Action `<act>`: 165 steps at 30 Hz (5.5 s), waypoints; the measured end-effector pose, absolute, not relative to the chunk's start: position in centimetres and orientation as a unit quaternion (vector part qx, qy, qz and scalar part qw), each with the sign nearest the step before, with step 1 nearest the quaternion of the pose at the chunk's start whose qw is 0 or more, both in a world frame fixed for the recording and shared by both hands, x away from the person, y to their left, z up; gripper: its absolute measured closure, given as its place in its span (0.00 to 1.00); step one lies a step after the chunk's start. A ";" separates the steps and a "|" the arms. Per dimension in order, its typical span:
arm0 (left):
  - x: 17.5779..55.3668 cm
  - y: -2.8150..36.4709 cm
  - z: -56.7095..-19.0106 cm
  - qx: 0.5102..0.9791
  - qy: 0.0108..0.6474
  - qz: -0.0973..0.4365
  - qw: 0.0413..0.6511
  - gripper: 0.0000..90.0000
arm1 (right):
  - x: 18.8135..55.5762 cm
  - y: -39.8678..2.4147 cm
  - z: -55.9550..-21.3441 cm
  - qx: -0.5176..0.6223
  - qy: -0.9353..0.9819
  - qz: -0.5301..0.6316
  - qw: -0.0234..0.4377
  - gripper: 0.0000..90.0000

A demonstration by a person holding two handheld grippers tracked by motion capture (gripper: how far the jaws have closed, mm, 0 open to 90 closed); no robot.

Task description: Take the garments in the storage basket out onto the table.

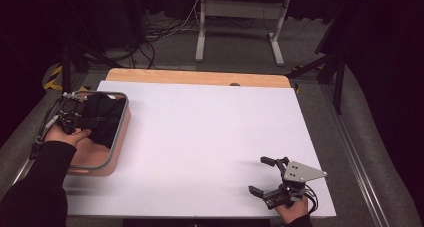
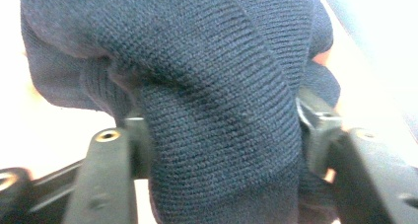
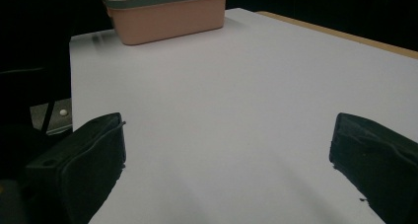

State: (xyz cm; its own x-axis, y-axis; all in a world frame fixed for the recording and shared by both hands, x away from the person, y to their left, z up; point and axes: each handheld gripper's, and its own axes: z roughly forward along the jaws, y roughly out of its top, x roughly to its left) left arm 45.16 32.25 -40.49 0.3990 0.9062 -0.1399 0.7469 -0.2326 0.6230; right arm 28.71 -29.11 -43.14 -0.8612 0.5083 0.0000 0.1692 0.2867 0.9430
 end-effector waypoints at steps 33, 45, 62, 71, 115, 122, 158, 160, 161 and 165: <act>43.2 31.0 -38.7 0.773 0.511 0.213 0.310 0.65 | 28.8 -29.1 -43.2 0.216 0.790 0.555 0.150 0.01; 41.7 31.6 -36.8 0.749 0.510 0.237 0.351 0.67 | 28.8 -29.0 -43.2 0.215 0.790 0.555 0.149 0.01; 39.0 31.5 -33.1 0.702 0.490 0.283 0.432 0.69 | 28.8 -29.0 -43.2 0.215 0.789 0.556 0.148 0.01; 37.9 31.4 -32.0 0.684 0.478 0.292 0.468 0.70 | 28.8 -29.0 -43.2 0.215 0.789 0.557 0.147 0.01; 35.6 23.3 -30.7 0.693 0.384 0.230 0.566 0.71 | 28.7 -29.2 -43.2 0.210 0.789 0.558 0.147 0.01; 35.7 21.6 -31.5 0.697 0.372 0.211 0.576 0.71 | 28.7 -29.2 -43.2 0.211 0.789 0.558 0.146 0.01; 36.8 13.7 -35.0 0.719 0.324 0.134 0.600 0.71 | 28.7 -29.2 -43.3 0.209 0.790 0.559 0.143 0.01; 36.9 13.3 -35.3 0.721 0.323 0.133 0.599 0.71 | 28.7 -29.3 -43.3 0.210 0.789 0.559 0.143 0.01; 36.9 13.0 -35.4 0.722 0.323 0.133 0.597 0.71 | 28.7 -29.3 -43.3 0.210 0.789 0.559 0.143 0.01; 37.1 12.2 -36.0 0.725 0.324 0.128 0.594 0.70 | 28.7 -29.3 -43.3 0.209 0.789 0.560 0.143 0.01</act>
State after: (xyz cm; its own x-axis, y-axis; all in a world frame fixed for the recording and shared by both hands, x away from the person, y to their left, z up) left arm 37.13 12.18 -35.99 0.7577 0.6215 -0.1990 0.3170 -0.0840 0.9447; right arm 28.71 -29.32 -43.25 -0.8716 0.4901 0.0080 0.1697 0.2863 0.9430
